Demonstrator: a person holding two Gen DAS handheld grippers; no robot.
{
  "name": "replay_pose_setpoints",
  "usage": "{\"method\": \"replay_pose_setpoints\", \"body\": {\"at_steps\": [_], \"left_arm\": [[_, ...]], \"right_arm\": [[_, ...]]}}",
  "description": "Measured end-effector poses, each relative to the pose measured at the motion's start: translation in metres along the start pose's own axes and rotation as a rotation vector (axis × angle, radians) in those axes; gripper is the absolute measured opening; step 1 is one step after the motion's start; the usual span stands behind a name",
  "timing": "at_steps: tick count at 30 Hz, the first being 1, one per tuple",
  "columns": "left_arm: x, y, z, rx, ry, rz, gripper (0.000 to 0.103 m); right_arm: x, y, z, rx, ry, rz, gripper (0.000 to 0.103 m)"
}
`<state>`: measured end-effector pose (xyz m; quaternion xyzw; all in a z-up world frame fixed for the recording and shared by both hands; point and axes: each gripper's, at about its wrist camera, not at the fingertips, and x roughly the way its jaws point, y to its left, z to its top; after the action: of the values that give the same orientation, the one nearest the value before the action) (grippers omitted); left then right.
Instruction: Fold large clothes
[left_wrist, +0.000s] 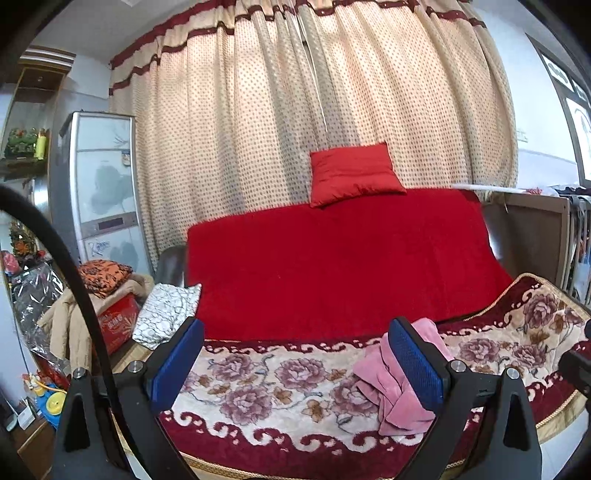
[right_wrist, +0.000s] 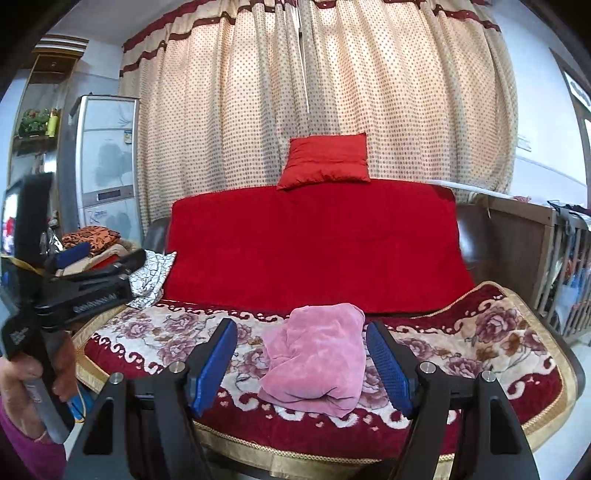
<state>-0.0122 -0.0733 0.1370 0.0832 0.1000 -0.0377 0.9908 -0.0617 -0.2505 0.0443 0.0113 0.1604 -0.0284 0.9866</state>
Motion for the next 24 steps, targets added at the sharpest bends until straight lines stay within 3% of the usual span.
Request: {"method": "replay_pose_setpoints", "body": {"at_steps": [6,14,24], "left_arm": [[-0.021,0.006,0.008,0.018,-0.041,0.031,0.100],[-0.043,0.012,0.017,0.033,-0.093,0.050,0.100],[-0.048,0.018,0.019,0.025,-0.100,0.057,0.100]], "right_arm": [[0.003,-0.002,0.002,0.054,0.031,0.011,0.076],[-0.001,0.000,0.006,0.033,0.008,-0.006,0.076],[-0.001,-0.003,0.009,0.044,0.022,-0.044,0.076]]}}
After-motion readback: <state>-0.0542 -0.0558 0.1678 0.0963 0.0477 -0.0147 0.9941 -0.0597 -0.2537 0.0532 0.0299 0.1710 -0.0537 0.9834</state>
